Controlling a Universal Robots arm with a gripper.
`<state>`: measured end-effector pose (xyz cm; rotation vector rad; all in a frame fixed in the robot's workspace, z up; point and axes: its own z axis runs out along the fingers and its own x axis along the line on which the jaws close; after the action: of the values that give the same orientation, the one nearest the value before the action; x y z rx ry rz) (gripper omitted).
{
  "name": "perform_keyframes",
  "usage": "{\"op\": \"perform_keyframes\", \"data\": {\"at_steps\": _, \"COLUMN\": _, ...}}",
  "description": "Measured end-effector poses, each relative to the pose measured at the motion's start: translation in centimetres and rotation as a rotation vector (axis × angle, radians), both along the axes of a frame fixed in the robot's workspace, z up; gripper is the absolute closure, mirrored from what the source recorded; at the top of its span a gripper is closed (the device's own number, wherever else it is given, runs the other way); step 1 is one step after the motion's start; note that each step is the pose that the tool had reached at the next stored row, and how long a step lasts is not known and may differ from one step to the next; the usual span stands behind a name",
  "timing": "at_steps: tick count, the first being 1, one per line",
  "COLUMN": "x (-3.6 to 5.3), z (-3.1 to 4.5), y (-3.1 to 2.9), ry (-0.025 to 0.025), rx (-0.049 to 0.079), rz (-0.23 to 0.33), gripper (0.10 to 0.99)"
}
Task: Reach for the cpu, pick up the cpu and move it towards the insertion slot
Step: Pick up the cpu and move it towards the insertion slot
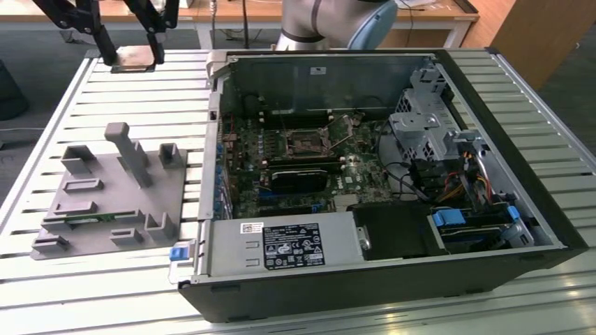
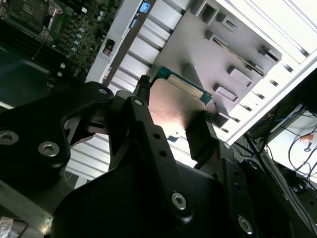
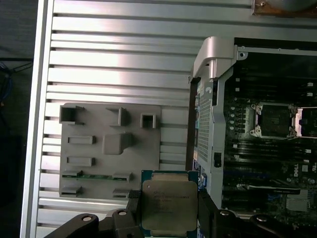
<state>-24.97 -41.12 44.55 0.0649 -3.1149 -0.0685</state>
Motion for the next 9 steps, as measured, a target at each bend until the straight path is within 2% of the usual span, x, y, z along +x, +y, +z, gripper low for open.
{"op": "perform_keyframes", "data": {"at_steps": 9, "x": 1.95, "z": -0.01, "y": 0.00, "ry": 0.0040, "rx": 0.000, "rz": 0.000, "gripper": 0.545}}
